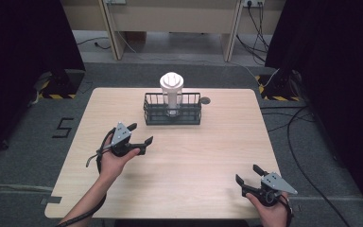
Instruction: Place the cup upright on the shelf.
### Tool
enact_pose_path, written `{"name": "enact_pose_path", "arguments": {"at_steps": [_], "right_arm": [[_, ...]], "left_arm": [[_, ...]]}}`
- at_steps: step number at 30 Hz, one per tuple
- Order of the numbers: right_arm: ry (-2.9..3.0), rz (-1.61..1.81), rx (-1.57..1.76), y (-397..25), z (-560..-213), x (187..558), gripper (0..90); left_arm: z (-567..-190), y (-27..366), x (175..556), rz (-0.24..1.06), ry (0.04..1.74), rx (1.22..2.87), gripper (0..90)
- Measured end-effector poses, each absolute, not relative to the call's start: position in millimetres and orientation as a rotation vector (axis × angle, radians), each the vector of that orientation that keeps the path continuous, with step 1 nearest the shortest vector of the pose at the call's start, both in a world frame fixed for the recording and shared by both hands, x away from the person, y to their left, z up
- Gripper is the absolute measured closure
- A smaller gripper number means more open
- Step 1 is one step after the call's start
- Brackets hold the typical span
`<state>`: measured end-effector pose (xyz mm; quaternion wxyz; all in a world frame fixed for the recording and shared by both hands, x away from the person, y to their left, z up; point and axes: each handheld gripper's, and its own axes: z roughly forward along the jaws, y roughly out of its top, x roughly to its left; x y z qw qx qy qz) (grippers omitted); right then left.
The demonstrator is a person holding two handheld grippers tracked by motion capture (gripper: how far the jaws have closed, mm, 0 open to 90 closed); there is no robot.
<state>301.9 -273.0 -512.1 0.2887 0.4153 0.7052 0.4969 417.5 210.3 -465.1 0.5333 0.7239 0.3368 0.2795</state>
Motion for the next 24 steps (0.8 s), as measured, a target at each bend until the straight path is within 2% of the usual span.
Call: {"name": "enact_pose_path", "arguments": {"at_steps": [11, 24], "right_arm": [[1.883, 1.318, 1.103, -272.7, -512.0, 302.0, 20.0], [1.885, 1.311, 1.107, -271.9, -511.9, 301.9, 20.0]], "left_arm": [[-489.1, 227.8, 387.5, 0.63, 0.825, 1.751, 14.5], [-505.3, 237.7, 371.5, 0.617, 0.862, 1.71, 14.6]]}}
